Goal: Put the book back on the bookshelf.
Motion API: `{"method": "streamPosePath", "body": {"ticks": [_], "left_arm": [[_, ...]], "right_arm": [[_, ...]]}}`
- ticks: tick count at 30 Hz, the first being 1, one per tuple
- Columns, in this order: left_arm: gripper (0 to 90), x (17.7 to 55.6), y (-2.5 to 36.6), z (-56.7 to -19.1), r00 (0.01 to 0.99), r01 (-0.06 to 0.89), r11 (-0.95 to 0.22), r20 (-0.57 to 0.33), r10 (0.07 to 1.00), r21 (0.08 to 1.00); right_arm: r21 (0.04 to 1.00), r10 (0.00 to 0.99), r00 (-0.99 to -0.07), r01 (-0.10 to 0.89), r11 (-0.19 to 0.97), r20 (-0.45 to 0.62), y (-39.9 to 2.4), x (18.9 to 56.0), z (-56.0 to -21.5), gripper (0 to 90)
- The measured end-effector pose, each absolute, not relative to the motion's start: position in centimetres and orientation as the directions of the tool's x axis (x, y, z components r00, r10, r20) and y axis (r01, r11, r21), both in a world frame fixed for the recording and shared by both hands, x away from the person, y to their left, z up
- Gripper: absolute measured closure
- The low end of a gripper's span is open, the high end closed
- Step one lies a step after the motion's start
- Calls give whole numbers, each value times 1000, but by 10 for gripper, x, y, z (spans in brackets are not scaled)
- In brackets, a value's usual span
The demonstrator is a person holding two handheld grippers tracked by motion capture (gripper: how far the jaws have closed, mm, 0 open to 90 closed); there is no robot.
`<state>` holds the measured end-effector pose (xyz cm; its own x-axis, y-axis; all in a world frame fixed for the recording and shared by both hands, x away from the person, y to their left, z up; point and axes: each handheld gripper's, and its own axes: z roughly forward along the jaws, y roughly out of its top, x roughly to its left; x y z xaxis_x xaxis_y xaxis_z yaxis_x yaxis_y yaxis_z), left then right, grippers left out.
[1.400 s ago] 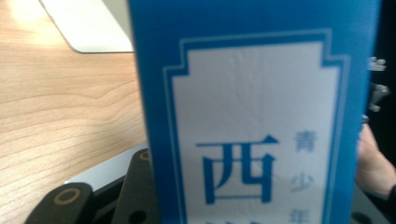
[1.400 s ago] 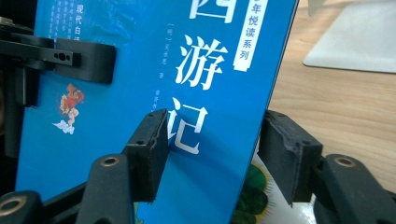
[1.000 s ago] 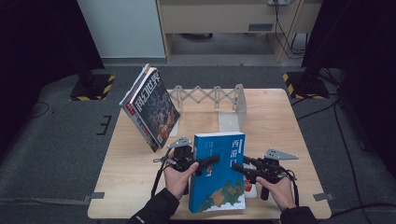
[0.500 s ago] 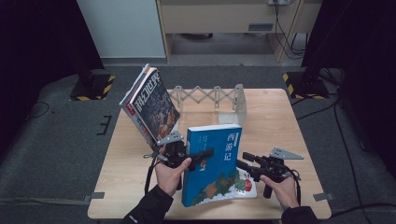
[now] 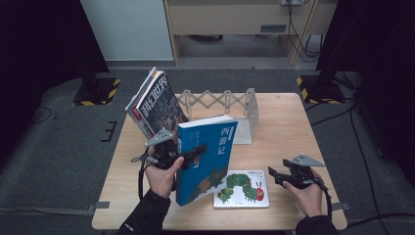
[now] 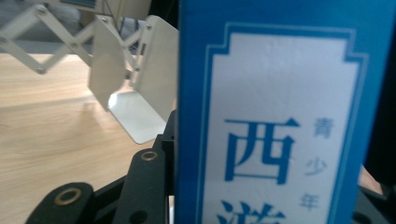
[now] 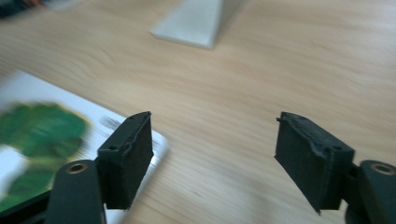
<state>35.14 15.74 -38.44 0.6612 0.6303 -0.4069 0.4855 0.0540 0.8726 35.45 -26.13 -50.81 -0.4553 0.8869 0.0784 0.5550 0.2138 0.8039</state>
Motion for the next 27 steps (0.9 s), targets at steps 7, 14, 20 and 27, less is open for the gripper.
{"method": "streamPosePath", "body": {"ticks": [7,14,20,27], "left_arm": [[603,354,178,-375,626,450,88,-384,678,889],[602,358,194,-367,586,425,128,-380,716,896],[602,365,194,-360,570,395,119,-345,746,911],[602,381,190,-356,552,383,131,-340,761,915]], "right_arm": [[741,916,-399,627,242,39,-277,359,-520,201],[684,923,-384,678,272,14,-284,363,-531,163],[685,925,-381,675,274,6,-282,363,-534,85],[714,926,-377,650,262,3,-282,363,-539,54]]}}
